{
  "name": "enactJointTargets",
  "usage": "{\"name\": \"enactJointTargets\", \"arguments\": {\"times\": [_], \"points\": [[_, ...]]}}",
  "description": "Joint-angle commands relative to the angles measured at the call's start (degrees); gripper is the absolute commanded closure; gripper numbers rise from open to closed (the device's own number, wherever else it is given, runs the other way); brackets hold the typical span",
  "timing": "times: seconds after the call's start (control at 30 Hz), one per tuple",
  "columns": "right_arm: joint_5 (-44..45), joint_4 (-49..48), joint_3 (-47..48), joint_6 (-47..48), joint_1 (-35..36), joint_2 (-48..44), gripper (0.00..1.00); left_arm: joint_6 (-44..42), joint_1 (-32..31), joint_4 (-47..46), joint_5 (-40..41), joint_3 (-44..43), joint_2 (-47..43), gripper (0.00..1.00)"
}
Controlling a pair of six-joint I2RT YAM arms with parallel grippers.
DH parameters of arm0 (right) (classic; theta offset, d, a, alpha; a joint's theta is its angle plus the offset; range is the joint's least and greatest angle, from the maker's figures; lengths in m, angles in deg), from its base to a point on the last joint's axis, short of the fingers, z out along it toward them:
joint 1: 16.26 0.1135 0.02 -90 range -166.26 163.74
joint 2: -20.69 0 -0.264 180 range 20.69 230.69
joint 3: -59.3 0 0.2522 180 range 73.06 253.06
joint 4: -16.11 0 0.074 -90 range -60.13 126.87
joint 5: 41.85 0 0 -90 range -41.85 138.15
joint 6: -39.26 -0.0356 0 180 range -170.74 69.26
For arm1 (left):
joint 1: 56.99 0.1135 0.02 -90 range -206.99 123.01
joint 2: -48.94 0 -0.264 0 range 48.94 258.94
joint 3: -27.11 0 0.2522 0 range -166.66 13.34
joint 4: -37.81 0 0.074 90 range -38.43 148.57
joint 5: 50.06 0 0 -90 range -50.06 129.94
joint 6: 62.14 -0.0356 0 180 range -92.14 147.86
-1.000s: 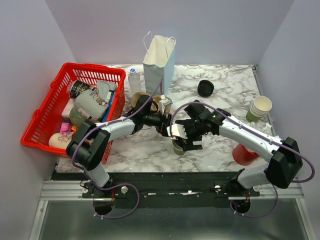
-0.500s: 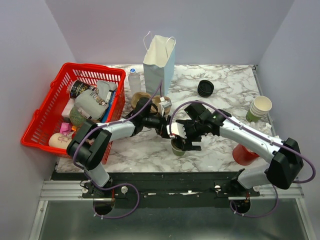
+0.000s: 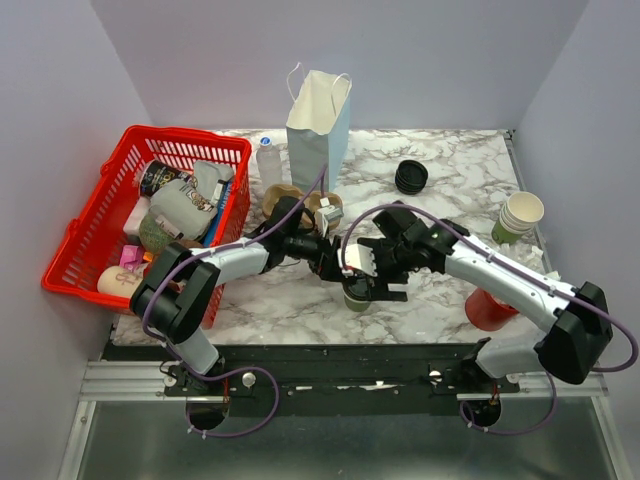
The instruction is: Pack the takeout coffee
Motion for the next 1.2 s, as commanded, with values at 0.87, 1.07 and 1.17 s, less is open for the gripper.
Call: {"name": "enactJointTargets", "arguments": {"times": [0.87,1.07,1.17], "points": [[-20.7,7.7,12.4,-13.2,-19.2,10.1,0.21,-1.5,0.5,2.9,-4.0,-4.2,0.5,0.11],[-18.9,6.1,11.0,-12.3,-19.2,9.7,0.26,-1.3,0.4,3.1,-3.9,-4.4,0.8,0.11],[-15.4,2.7,9.4,-14.1,-19.1,9.5,0.33,-1.2,0.5,3.3,-4.0,-4.7,1.2,0.11]]}}
